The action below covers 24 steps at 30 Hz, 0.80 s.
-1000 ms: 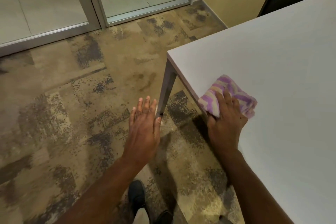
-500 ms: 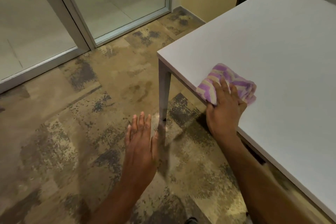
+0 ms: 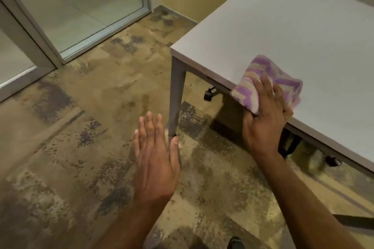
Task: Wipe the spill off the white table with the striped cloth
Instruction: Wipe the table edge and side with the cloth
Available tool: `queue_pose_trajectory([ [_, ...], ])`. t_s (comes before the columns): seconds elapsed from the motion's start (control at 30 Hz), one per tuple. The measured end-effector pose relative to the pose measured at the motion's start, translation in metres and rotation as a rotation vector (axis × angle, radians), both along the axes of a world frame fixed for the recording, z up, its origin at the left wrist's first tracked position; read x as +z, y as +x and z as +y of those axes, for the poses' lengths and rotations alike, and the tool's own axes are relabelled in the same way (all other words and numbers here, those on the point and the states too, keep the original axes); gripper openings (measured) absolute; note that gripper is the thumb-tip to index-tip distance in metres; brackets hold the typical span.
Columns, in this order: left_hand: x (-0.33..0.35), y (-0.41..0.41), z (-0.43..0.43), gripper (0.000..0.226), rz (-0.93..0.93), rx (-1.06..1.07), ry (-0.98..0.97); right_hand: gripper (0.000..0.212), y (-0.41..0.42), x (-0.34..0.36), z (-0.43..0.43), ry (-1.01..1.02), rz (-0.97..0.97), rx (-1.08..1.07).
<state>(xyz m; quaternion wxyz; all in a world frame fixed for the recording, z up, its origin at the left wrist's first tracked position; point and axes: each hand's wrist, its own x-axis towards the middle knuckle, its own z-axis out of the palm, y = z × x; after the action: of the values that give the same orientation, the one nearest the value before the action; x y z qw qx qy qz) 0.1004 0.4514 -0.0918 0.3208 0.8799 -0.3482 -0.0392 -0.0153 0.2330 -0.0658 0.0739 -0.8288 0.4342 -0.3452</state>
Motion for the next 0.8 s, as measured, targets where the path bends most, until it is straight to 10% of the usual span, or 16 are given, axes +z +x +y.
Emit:
queue_pose_trajectory([
  [0.8, -0.044, 0.039, -0.004, 0.066, -0.162, -0.082, -0.126, 0.072, 0.031, -0.057, 0.033, -0.152, -0.141, -0.115],
])
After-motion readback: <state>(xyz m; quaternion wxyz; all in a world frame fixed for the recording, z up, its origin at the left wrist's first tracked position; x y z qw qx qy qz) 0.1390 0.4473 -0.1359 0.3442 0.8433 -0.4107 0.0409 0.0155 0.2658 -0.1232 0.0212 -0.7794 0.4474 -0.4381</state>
